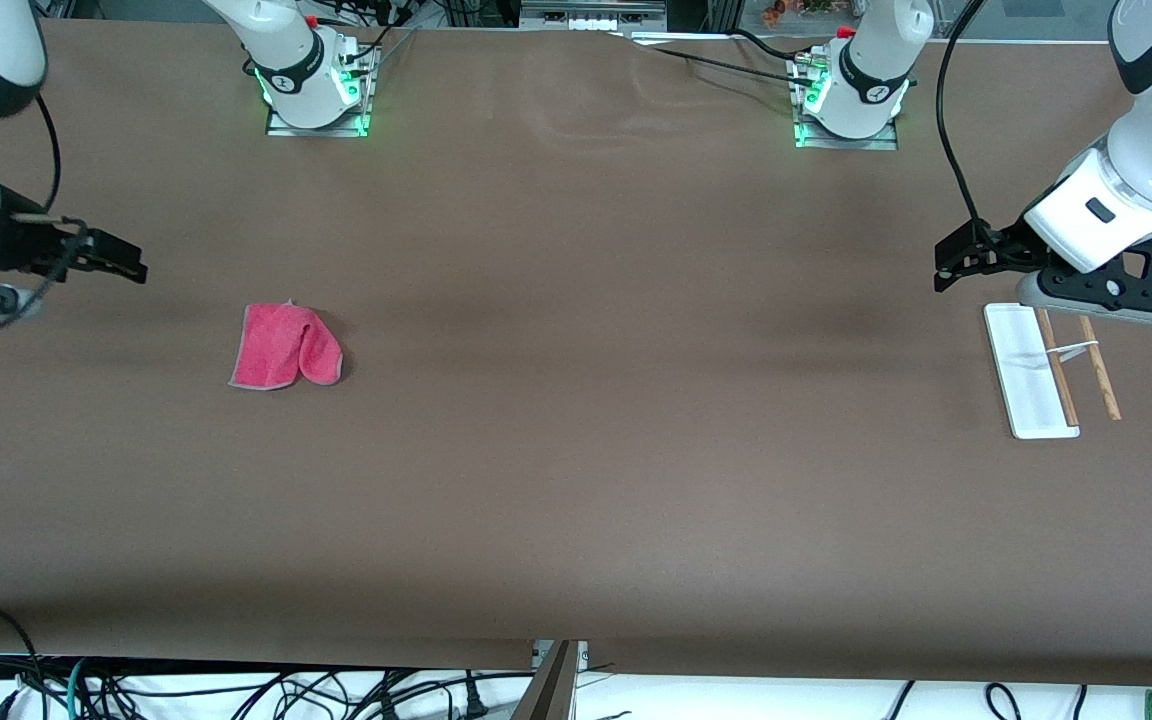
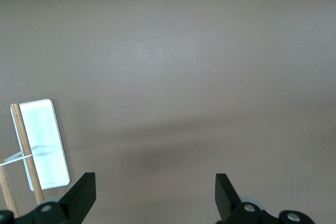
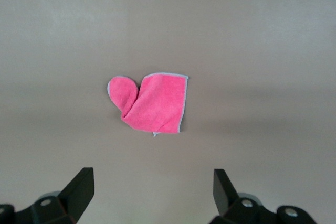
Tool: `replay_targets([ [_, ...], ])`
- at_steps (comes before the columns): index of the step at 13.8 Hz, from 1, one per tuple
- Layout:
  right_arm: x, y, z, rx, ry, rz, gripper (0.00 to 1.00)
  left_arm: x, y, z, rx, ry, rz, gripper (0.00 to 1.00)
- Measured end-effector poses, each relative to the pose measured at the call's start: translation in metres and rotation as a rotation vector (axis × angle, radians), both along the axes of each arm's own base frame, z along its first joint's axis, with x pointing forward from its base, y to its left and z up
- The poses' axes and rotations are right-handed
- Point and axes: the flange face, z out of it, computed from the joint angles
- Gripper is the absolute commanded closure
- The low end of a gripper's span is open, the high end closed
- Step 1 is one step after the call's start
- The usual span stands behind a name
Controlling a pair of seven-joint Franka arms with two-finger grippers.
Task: Pass towel and hang on rack
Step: 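Lower the right gripper onto the pink towel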
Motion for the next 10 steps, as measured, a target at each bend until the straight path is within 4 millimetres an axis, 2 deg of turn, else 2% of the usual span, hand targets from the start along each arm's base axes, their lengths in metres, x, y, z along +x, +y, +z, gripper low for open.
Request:
replay_targets([
  [3,0.015,0.002,-0.047,0.009,0.068,0.054,0.00,0.000,0.000,-0.001,0.000,0.002,-0.001,0.00],
  [6,0.028,-0.002,-0.085,0.012,0.091,0.069,0.00,0.000,0.000,-0.001,0.001,0.007,-0.001,0.00],
  [10,0.045,-0.007,-0.133,0.053,0.097,0.282,0.00,-0.001,0.000,-0.002,0.001,0.011,-0.001,0.00],
])
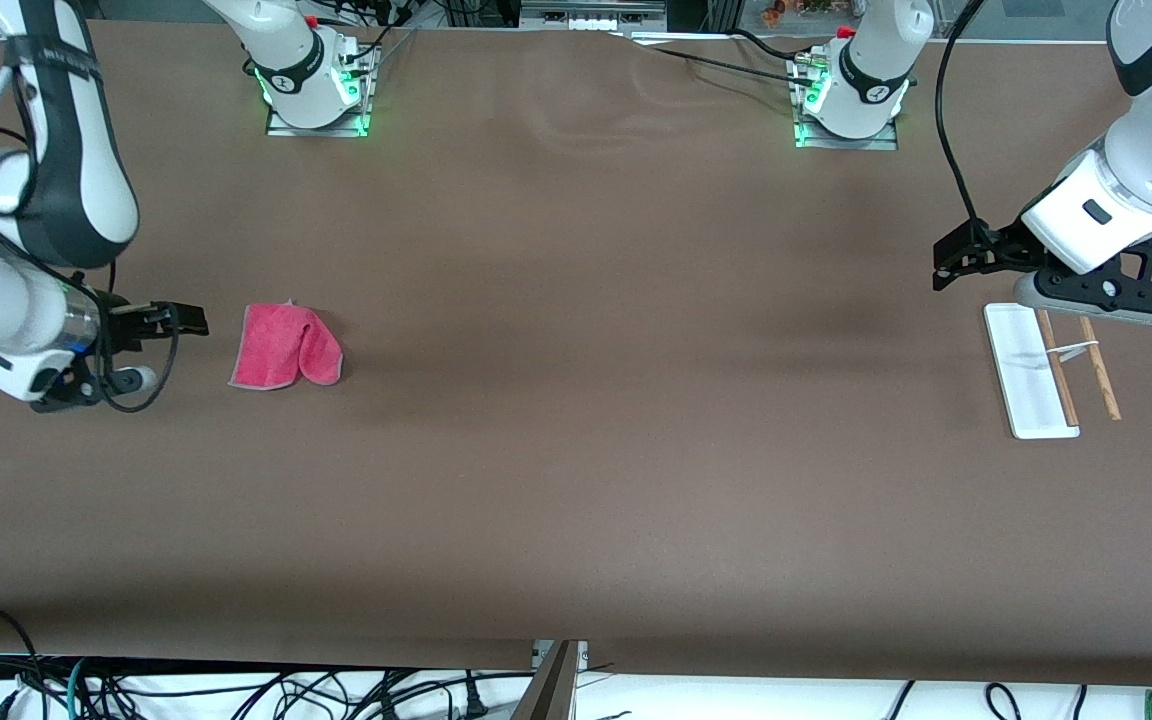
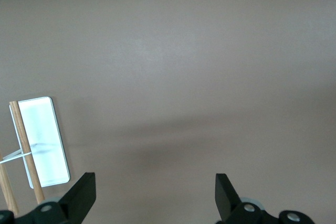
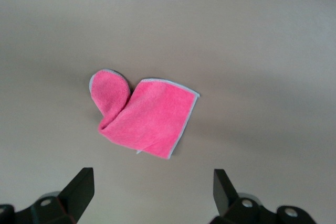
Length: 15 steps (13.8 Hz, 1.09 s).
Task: Pass towel and hang on rack
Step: 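Lower the right gripper onto the pink towel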
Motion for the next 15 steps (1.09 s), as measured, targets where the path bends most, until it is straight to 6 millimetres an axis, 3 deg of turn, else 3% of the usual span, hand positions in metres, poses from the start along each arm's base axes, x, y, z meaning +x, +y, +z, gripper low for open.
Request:
replay_targets([
  [5,0.019,-0.031,-0.072,0.091,-0.033,0.178,0.00,0.000,0.000,-0.001,0.000,0.003,0.000,0.00],
  [8,0.024,-0.039,-0.116,0.148,-0.038,0.260,0.00,0.000,-0.001,-0.001,0.001,0.005,-0.001,0.00],
  [15,0.026,-0.047,-0.162,0.172,-0.042,0.364,0.01,-0.001,-0.001,-0.002,0.002,0.017,-0.003,0.00],
])
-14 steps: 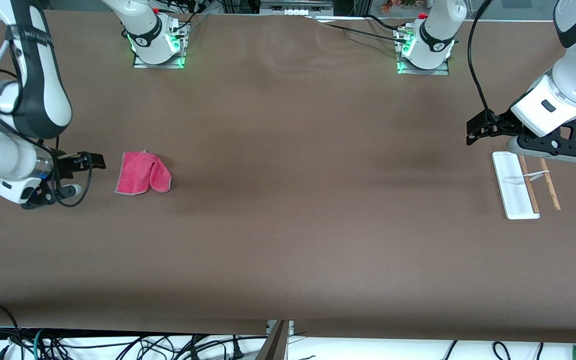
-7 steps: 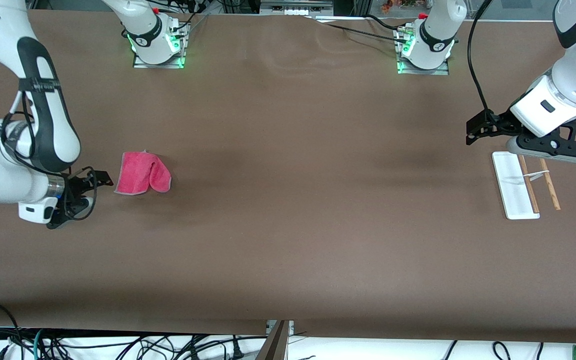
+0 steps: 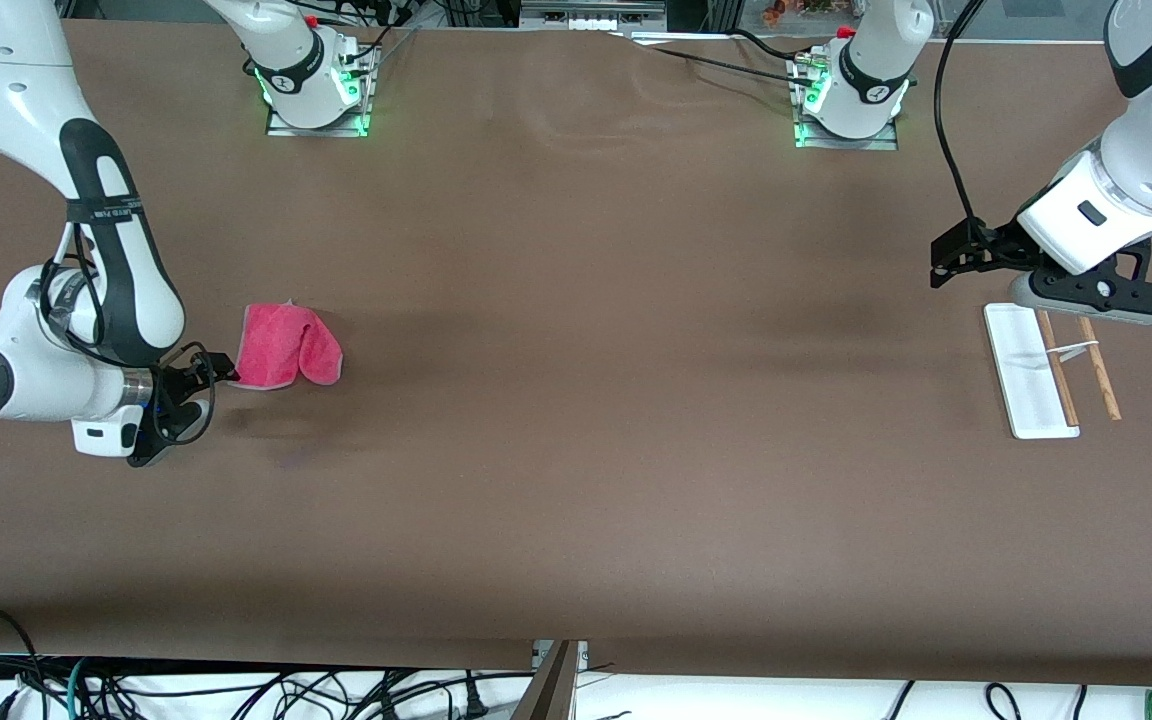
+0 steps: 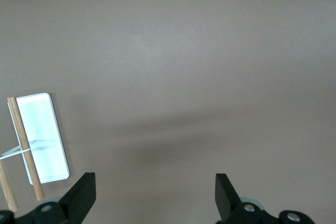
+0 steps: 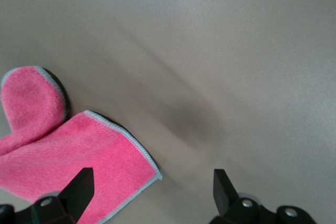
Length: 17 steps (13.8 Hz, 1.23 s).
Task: Pass towel and hang on rack
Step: 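Lower the right gripper onto the pink towel, then close the right gripper on the towel corner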
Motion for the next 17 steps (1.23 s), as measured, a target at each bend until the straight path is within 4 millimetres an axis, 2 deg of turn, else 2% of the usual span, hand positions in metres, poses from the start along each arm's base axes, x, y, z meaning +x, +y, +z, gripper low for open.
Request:
replay_targets([
  [8,-0.019,-0.007,-0.035,0.042,0.055,0.024,0.09,0.000,0.000,0.000,0.000,0.002,0.000,0.00],
  [12,-0.026,-0.007,-0.043,0.042,0.061,0.023,0.25,0.000,0.000,0.000,0.000,0.002,0.000,0.00],
  [15,-0.026,-0.007,-0.044,0.043,0.062,0.024,0.45,0.000,0.000,0.000,0.000,0.002,0.000,0.00],
  [17,-0.028,-0.007,-0.045,0.045,0.066,0.025,0.52,0.000,0.000,0.000,0.000,0.002,0.000,0.00],
])
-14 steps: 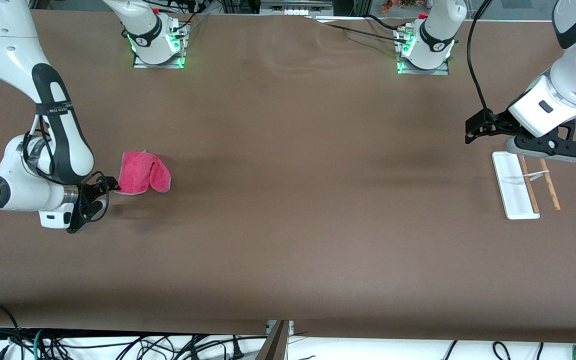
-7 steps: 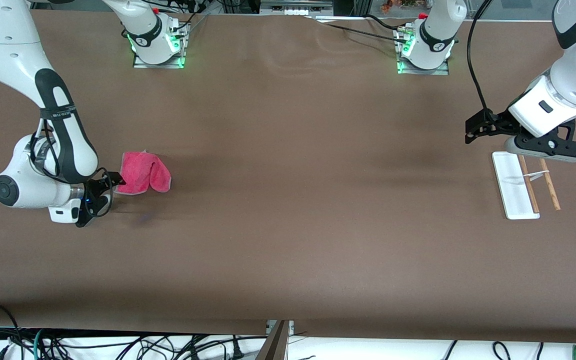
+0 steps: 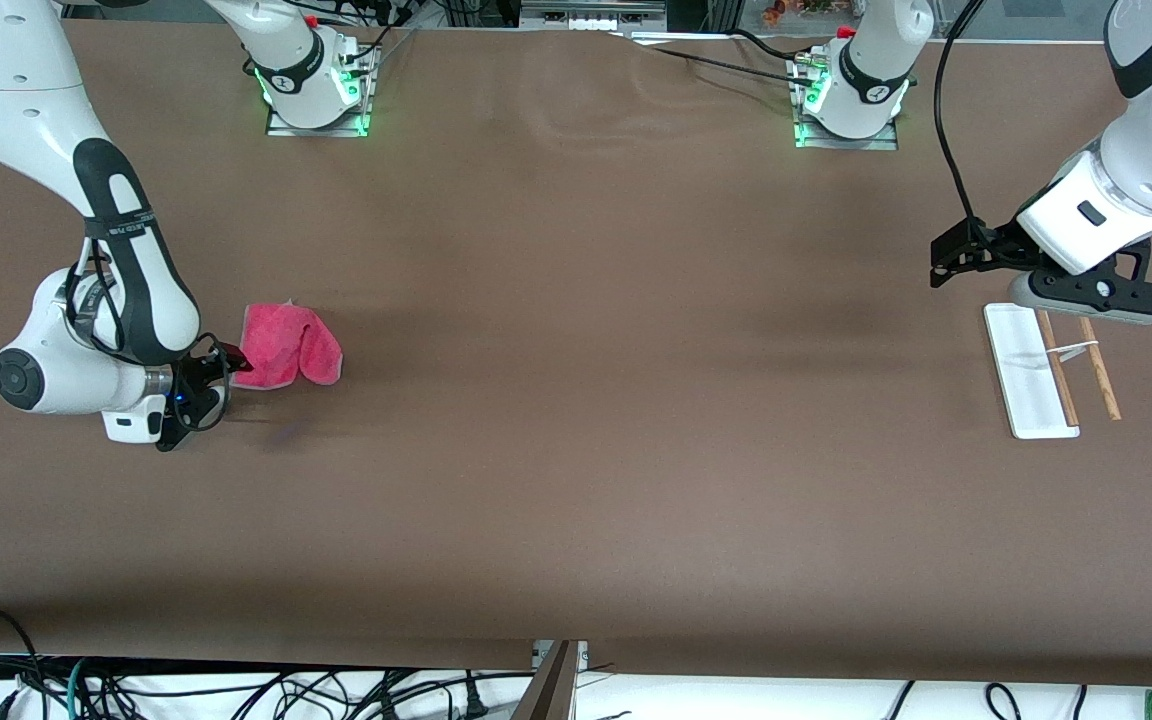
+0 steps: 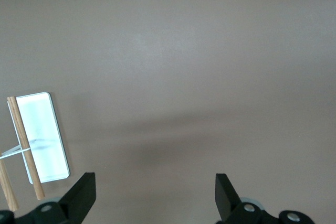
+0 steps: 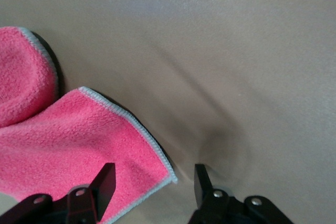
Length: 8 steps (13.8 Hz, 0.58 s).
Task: Pass towel and hang on rack
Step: 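Close the right gripper on the towel corner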
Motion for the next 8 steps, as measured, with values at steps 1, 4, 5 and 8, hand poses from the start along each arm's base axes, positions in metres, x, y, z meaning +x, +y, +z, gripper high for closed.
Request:
replay_targets([
  [1,-0.0016,0.0002,-0.0016,0.001,0.004,0.000,0.57,0.0000,0.0000,0.0000,0.000,0.000,0.000,0.00],
  [4,-0.0030,0.0001,-0.0030,0.001,0.007,0.000,0.72,0.0000,0.0000,0.0000,0.000,0.000,0.000,0.00],
  [5,-0.0030,0.0000,-0.0030,0.001,0.007,0.000,0.77,0.0000,0.0000,0.0000,0.000,0.000,0.000,0.00],
  [8,-0.0045,0.0003,-0.0045,0.002,0.011,0.001,0.98,0.0000,0.0000,0.0000,0.000,0.000,0.000,0.00],
])
